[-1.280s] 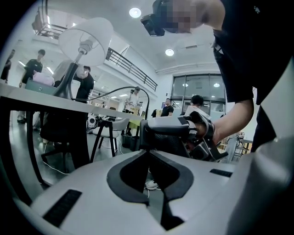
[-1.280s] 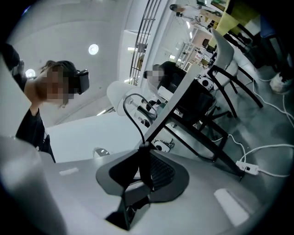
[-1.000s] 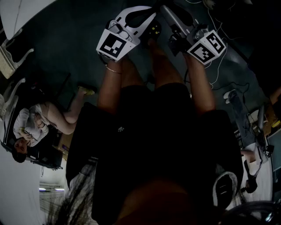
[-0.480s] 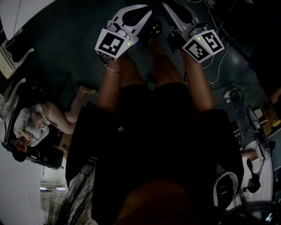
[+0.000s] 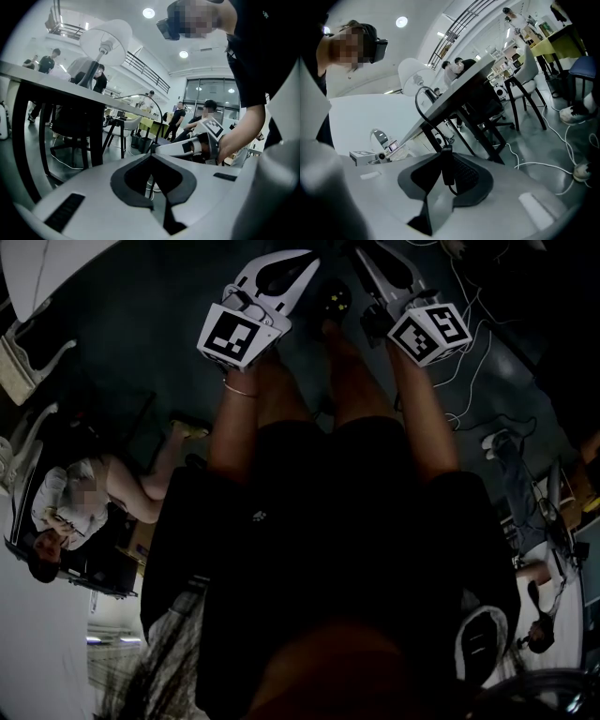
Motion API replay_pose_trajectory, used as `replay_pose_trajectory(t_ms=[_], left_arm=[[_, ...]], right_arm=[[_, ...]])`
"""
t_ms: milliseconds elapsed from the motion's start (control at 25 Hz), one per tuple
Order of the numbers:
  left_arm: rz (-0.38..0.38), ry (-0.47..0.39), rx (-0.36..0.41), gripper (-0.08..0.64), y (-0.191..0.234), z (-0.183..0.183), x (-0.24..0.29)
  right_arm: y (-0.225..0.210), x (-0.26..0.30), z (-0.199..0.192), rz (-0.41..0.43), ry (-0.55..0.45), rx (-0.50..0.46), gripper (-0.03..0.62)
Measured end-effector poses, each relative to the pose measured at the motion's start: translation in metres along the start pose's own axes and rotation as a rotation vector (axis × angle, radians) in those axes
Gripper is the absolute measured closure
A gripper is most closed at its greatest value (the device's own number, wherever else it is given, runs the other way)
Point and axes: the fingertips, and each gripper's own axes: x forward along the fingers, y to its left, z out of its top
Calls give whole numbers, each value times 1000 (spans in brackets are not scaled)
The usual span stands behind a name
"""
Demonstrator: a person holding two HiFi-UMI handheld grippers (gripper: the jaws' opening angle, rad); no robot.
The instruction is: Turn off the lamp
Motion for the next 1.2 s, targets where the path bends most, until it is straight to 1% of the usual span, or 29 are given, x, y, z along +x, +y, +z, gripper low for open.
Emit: replay_pose_trajectory(t_ms=[80,240,320,400,560,800,920,1040,1200], left_arm=[[-8,10,12,554,-1,-2,-1],[-14,8,-6,554,-4,1,0],[-18,12,6,554,-2,0,-2],[-20,18,20,554,0,-1,-3],[-26,18,6,554,3,0,-3],[-44,40,35,554,3,2,-11],[-44,32,25,554,2,8,-11],[-38,14,34,554,3,16,-12],[-58,19,57,554,2,31,-14]], right_arm=[[-6,0,-6,-19,5,-4,526],[-17,4,-17,-52,19,-12,526],[-22,6,-21,-64,17,-15,525],[-24,7,-20,-71,2,-12,525],[-24,10,-17,-74,-22,-3,525],[-14,10,-8,-78,-57,21,526],[-8,6,1,-74,-91,18,543],[-1,3,9,-74,-114,19,585],[8,0,15,-92,-95,12,591]])
